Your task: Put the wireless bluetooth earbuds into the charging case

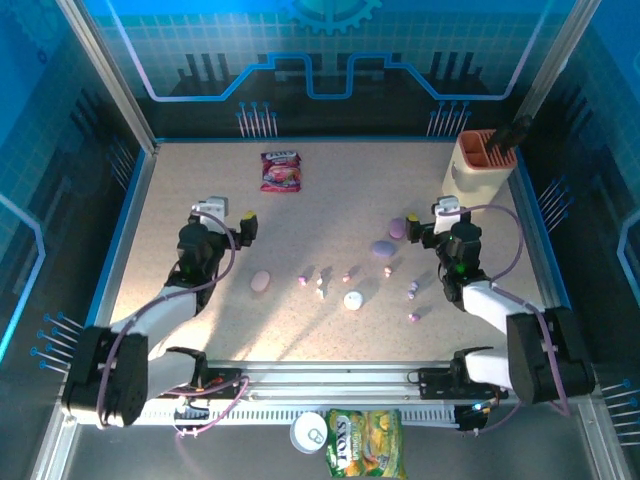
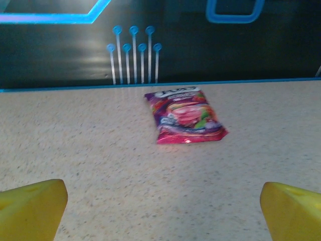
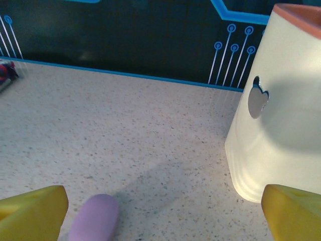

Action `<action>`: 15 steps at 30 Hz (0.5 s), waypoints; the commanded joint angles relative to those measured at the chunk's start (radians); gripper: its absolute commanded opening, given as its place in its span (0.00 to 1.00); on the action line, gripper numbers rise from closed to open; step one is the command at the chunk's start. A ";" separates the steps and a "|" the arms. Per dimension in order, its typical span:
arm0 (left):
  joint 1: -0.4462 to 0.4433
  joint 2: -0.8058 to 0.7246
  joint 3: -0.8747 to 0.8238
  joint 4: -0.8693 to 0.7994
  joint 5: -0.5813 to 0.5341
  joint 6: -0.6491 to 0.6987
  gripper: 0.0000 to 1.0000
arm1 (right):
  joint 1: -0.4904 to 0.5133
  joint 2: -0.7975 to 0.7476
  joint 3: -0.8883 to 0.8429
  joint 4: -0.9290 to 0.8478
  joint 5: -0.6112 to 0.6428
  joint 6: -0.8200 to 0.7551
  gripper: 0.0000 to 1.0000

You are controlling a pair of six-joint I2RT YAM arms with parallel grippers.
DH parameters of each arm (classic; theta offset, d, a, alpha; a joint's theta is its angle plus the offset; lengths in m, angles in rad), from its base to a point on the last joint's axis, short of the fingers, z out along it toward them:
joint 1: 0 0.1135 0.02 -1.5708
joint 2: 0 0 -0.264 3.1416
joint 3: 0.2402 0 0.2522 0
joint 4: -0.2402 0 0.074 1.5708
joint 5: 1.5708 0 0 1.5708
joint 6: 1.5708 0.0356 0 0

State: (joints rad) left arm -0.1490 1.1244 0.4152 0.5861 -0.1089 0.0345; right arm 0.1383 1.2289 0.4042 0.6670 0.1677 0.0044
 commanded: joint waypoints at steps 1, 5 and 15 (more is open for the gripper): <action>-0.078 -0.082 0.077 -0.250 -0.048 0.025 0.99 | 0.035 -0.077 0.048 -0.186 0.017 0.120 1.00; -0.174 -0.131 0.164 -0.495 -0.077 -0.001 0.99 | 0.087 -0.146 0.088 -0.352 -0.119 0.236 1.00; -0.295 -0.030 0.339 -1.088 -0.098 -0.278 0.99 | 0.373 -0.142 0.176 -0.525 -0.309 0.307 1.00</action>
State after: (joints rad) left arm -0.4191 1.0458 0.7181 -0.2440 -0.1818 -0.1383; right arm 0.4526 1.0782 0.5388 0.2054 -0.0677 0.2626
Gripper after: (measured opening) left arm 0.992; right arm 0.999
